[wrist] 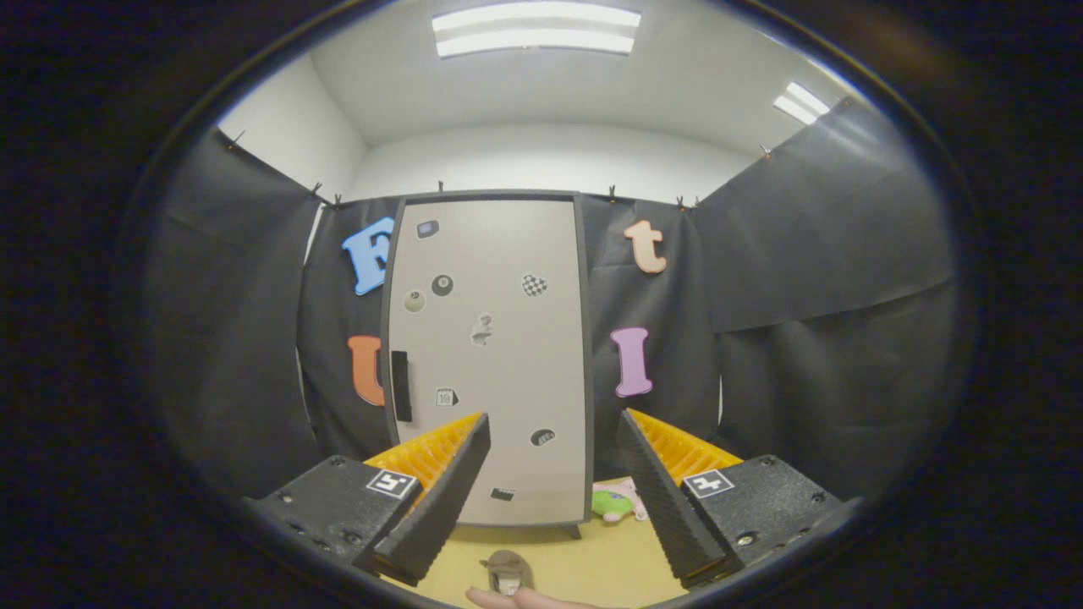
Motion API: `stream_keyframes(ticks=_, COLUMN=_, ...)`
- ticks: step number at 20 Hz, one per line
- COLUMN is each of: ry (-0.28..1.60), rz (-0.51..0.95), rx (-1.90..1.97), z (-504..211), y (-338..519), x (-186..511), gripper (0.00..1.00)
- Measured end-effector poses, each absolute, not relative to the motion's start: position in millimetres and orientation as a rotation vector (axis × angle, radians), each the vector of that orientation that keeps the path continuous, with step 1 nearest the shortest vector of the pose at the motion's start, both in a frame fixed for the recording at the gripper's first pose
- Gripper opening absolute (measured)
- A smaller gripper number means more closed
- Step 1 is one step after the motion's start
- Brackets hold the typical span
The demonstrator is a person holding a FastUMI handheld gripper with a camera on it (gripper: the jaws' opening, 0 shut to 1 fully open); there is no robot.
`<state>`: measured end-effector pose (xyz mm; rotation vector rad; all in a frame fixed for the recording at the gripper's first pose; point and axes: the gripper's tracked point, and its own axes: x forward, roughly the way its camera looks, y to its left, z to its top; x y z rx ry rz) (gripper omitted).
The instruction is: Open the shoe cabinet door, grab the shoes and put them into the shoe cabinet, then close the shoe cabinet door.
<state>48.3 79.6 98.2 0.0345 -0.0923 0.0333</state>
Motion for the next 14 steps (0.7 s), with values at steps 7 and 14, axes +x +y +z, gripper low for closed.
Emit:
stream_keyframes(ticks=7, ry=-0.130, rz=0.057, rx=0.011, z=122, y=128, x=87, gripper=0.99)
stream_keyframes(ticks=14, ry=-0.078, rz=0.153, rx=-0.019, z=103, y=215, x=137, gripper=0.99)
